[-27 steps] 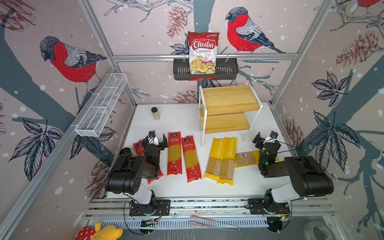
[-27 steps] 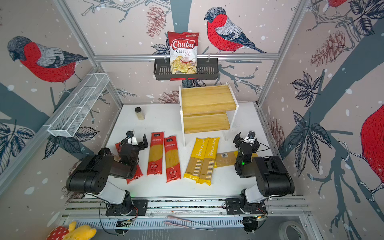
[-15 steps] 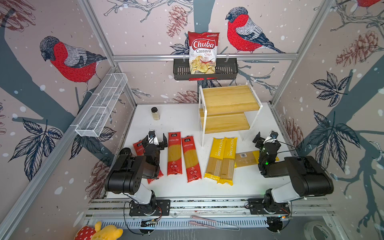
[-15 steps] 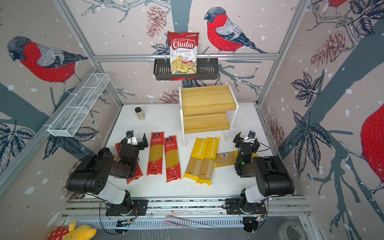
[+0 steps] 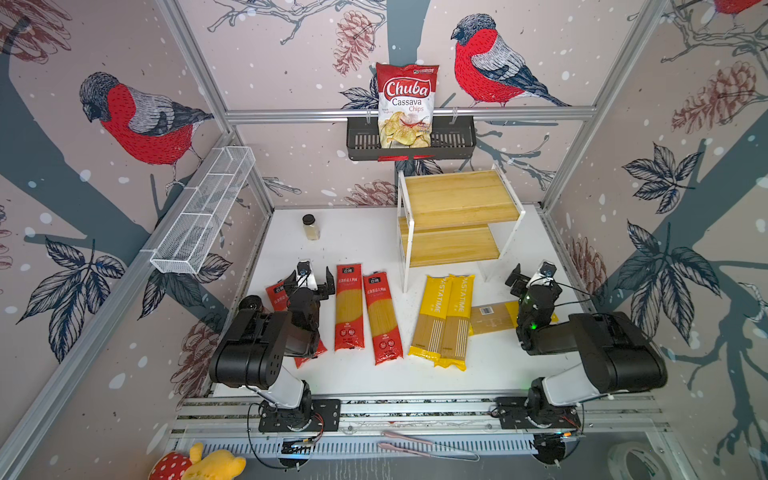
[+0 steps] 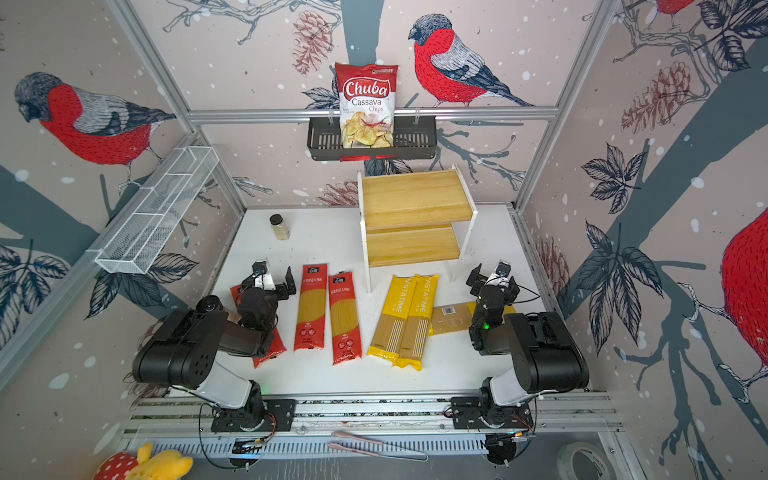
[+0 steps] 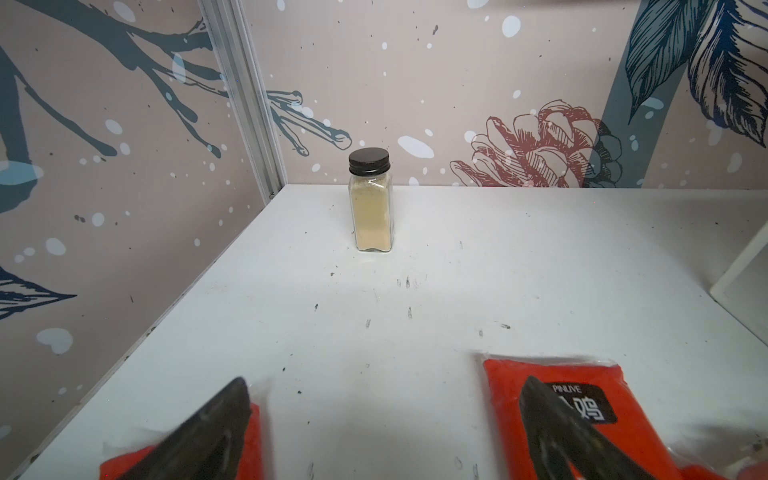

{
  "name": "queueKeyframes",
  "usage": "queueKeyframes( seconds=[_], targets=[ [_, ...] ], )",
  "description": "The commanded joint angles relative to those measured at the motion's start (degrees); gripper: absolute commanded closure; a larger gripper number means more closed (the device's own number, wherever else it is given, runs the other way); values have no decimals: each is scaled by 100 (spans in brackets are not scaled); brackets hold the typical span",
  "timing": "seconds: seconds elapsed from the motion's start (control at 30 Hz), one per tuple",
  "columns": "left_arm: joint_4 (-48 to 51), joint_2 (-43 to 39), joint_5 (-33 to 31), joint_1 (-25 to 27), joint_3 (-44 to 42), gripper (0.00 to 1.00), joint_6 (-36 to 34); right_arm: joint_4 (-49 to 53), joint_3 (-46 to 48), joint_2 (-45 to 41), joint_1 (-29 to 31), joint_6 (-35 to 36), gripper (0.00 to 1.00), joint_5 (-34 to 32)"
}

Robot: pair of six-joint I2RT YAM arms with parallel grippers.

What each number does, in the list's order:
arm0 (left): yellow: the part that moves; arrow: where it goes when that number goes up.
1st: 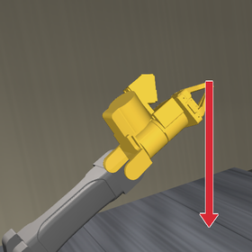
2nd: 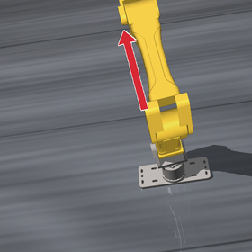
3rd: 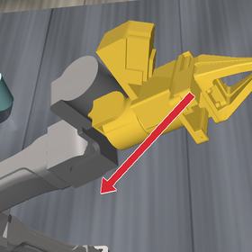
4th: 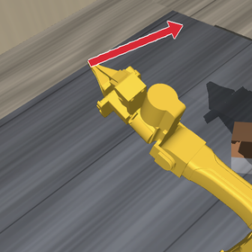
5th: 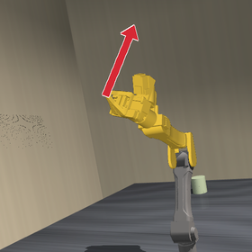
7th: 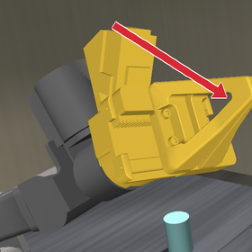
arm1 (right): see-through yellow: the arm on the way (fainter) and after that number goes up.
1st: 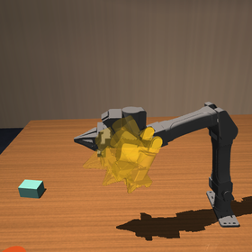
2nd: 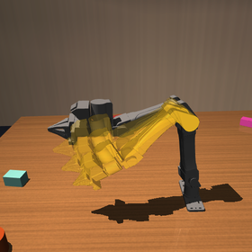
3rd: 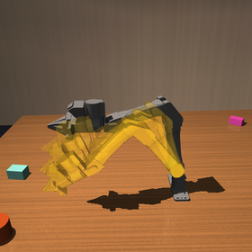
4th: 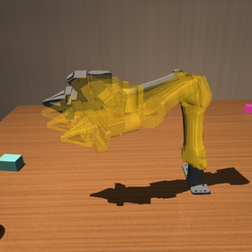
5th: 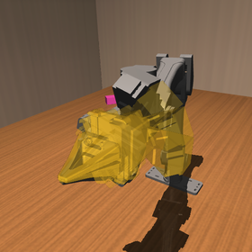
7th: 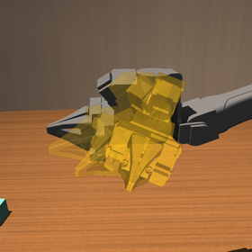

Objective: Place and organize the pasta boxes and bags onto the shelf

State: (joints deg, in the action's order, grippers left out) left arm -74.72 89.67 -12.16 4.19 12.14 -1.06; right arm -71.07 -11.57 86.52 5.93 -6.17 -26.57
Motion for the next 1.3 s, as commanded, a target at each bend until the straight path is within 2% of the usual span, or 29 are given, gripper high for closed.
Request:
queueKeyframes(
  seconds=[0.0,0.3,0.5,0.57,0.63,0.73,0.77,0.87,0.97,1.03,1.13,1.17,1.23,1.27],
  targets=[
    [-298,-7,-10,-10,17,1,-35,-206,-25,4,-5,26,0,-103],
    [-255,-4,-10,-21,33,1,-5,-200,-18,-4,-41,0,0,-40],
    [-124,-41,165,-225,73,1,165,-61,-61,-34,-189,-98,0,158],
    [-281,-80,-29,-181,-14,1,168,15,-30,-177,-181,-139,1,68],
    [-331,-361,-340,-71,-155,1,141,-241,152,-305,-110,-13,1,109],
    [220,-878,-436,124,-80,1,-99,-424,222,-457,90,216,1,-189],
    [318,-1014,-574,214,-64,1,-160,-213,137,-612,155,284,1,-367],
    [674,-1509,-1113,449,-66,1,-195,2016,-605,-1395,26,-84,0,-339],
    [1203,-2136,-1863,700,-52,1,249,3296,-1018,-1923,82,-600,0,-436],
    [2102,-2631,-2438,886,150,1,806,4308,-1275,-2326,371,-991,0,-849],
    [4242,-3250,-2653,913,787,1,2111,5629,-1697,-2848,793,-1711,0,-1393],
    [4739,-3366,-2617,917,956,1,2460,5921,-1792,-2970,803,-2148,0,-1351],
    [5677,-3605,-2193,894,1302,1,3115,6638,-1823,-3194,617,-3624,0,-949],
    [5906,-3699,-1833,870,1413,1,3218,6412,-1697,-3312,291,-3516,1,79]
  ],
)
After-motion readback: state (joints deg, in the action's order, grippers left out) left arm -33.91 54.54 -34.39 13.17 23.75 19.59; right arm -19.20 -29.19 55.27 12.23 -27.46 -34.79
